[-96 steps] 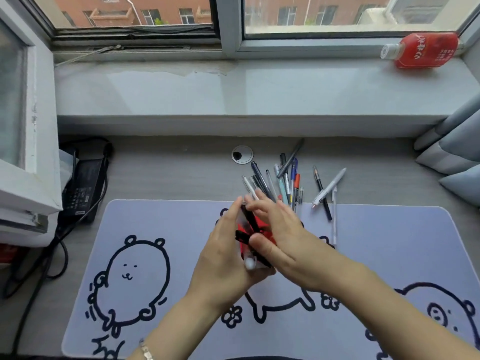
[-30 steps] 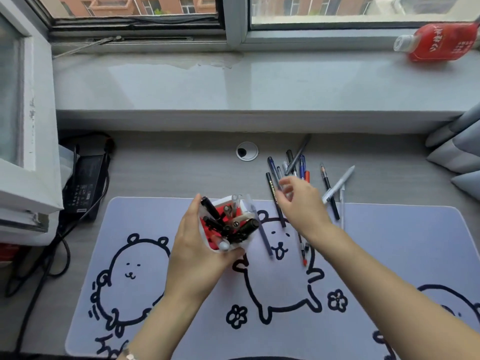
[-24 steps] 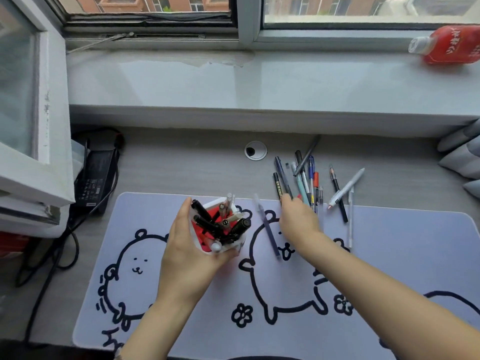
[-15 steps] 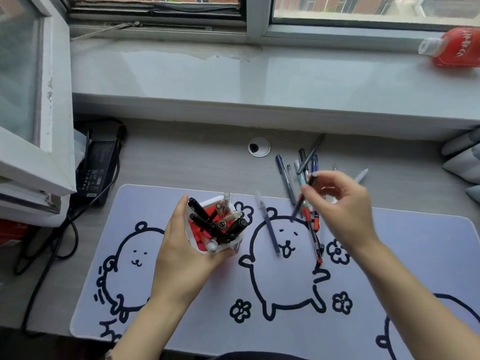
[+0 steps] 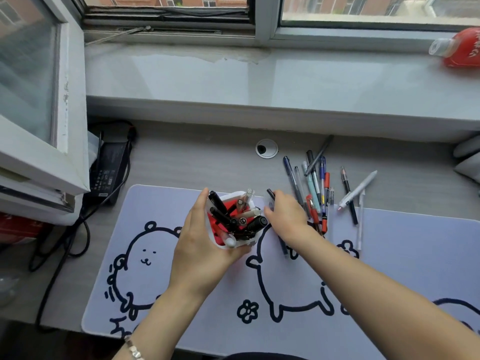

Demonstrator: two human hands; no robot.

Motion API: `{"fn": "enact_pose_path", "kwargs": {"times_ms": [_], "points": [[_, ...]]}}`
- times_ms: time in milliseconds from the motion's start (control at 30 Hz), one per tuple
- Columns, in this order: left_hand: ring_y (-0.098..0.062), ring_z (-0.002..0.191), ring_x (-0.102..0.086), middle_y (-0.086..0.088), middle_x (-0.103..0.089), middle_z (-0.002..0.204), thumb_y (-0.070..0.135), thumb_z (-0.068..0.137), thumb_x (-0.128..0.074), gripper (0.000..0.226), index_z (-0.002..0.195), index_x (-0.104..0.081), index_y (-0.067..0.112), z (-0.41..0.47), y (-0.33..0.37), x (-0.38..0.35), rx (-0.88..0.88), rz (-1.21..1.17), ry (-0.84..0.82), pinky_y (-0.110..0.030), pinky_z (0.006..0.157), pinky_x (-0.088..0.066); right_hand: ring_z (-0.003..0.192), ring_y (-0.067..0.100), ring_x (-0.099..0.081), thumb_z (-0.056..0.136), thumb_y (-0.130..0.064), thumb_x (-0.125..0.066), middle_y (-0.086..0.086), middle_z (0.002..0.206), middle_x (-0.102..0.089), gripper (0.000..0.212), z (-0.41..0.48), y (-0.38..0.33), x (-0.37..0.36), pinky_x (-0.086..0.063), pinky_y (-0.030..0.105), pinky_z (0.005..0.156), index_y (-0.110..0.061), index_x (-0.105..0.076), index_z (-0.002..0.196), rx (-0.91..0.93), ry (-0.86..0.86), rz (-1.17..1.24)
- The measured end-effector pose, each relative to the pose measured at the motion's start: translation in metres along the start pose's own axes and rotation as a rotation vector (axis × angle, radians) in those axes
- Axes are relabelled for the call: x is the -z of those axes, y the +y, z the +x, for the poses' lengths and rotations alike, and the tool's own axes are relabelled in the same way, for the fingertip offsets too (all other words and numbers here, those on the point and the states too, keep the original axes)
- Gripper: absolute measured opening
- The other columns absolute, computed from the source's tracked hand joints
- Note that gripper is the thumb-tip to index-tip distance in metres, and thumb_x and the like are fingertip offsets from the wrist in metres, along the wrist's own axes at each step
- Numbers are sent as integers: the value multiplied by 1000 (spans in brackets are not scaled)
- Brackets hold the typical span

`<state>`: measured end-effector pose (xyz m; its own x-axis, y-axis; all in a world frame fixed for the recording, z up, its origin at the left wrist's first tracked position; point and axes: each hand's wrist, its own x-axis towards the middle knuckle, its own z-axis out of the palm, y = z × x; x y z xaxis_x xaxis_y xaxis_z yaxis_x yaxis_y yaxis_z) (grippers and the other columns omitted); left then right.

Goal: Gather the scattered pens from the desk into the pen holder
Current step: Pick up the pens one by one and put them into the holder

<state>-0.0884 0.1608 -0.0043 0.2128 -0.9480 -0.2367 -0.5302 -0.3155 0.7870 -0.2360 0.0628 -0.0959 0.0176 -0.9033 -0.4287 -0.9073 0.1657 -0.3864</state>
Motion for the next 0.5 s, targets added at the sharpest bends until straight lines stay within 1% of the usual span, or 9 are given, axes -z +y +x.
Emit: {"fn": "enact_pose_path", "kwargs": {"times_ms": [67,133,167,200,267,300,367,433,500], "points": [[-7,123,-43,30,-35,116,39,50,-88,111,137,-19,41,2,0,-1,-7,12,-11,-22,90,-34,81,29,-56,90,-20,-47,13,89,-57,21,-1,1,6,-46,39,67,-2,-52,100,26,-36,135],[-8,124,-44,25,-36,123,40,50,-88,112,138,-18,41,6,0,-2,-14,20,-27,-24,93,-36,66,20,-50,90,-16,-45,6,78,-53,10,-7,4,25,-46,40,62,-8,-52,90,53,-53,392],[-8,123,-45,23,-39,127,41,49,-88,112,138,-19,42,9,0,-3,-20,20,-32,-26,95,-38,62,16,-48,92,-14,-44,3,74,-50,8,-13,6,40,-46,37,59,-14,-47,85,73,-29,508],[-9,123,-46,20,-41,130,41,49,-88,112,137,-19,42,11,2,-4,-26,22,-35,-28,97,-39,60,14,-49,93,-12,-41,2,74,-49,11,-20,8,56,-49,33,57,-17,-43,83,97,18,628],[-11,124,-46,15,-42,133,41,50,-87,111,138,-20,40,15,7,-9,-43,22,-49,-30,98,-39,63,12,-59,97,-8,-36,4,77,-50,13,-40,7,92,-57,26,65,-17,-40,88,180,127,939],[-12,124,-45,15,-42,132,40,51,-86,110,139,-21,38,17,11,-12,-55,23,-59,-28,97,-38,65,11,-62,98,-6,-34,3,78,-51,15,-51,7,109,-58,24,70,-18,-39,90,249,212,1077],[-12,125,-42,14,-42,131,33,53,-86,108,140,-21,36,20,20,-20,-82,33,-88,-24,95,-34,64,9,-58,97,-5,-32,0,77,-50,19,-72,5,134,-54,24,72,-22,-39,96,407,386,1296],[-11,127,-39,12,-43,135,29,55,-86,107,140,-21,34,21,30,-30,-128,50,-125,-22,94,-32,60,11,-50,94,-3,-31,-1,77,-48,27,-85,0,142,-49,28,70,-26,-36,107,545,486,1411],[-11,127,-38,12,-42,138,30,57,-84,105,140,-21,34,19,41,-40,-185,70,-163,-22,93,-32,60,12,-47,94,2,-29,2,80,-47,40,-93,-6,134,-48,27,70,-25,-26,122,607,536,1398]]}}
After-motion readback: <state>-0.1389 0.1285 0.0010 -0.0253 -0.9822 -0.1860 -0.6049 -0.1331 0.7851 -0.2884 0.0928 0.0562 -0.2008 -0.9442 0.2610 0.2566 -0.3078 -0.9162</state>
